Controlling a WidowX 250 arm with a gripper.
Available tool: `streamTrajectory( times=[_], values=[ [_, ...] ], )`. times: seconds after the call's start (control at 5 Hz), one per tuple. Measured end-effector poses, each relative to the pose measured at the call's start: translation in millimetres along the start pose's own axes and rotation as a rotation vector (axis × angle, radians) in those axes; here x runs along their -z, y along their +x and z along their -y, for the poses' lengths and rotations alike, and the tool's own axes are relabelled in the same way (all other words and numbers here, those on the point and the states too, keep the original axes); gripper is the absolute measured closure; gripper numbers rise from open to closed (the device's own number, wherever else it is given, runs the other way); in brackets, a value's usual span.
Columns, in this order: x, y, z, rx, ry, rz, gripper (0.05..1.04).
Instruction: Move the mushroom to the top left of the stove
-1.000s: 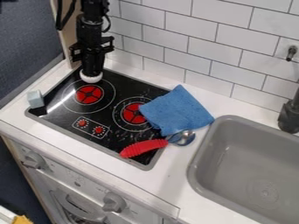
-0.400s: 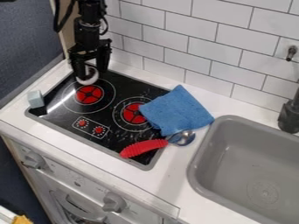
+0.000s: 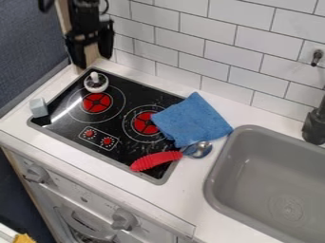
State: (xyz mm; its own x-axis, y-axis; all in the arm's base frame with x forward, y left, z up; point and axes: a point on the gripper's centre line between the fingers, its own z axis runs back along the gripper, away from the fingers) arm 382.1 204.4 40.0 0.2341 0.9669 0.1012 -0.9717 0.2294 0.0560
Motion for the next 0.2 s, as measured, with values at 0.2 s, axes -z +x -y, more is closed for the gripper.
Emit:
streamTrajectory(
  times=[0.2],
  values=[
    [-23.8,-3.0,-6.6,-0.004,-0.058,0.040,0.083]
  ],
)
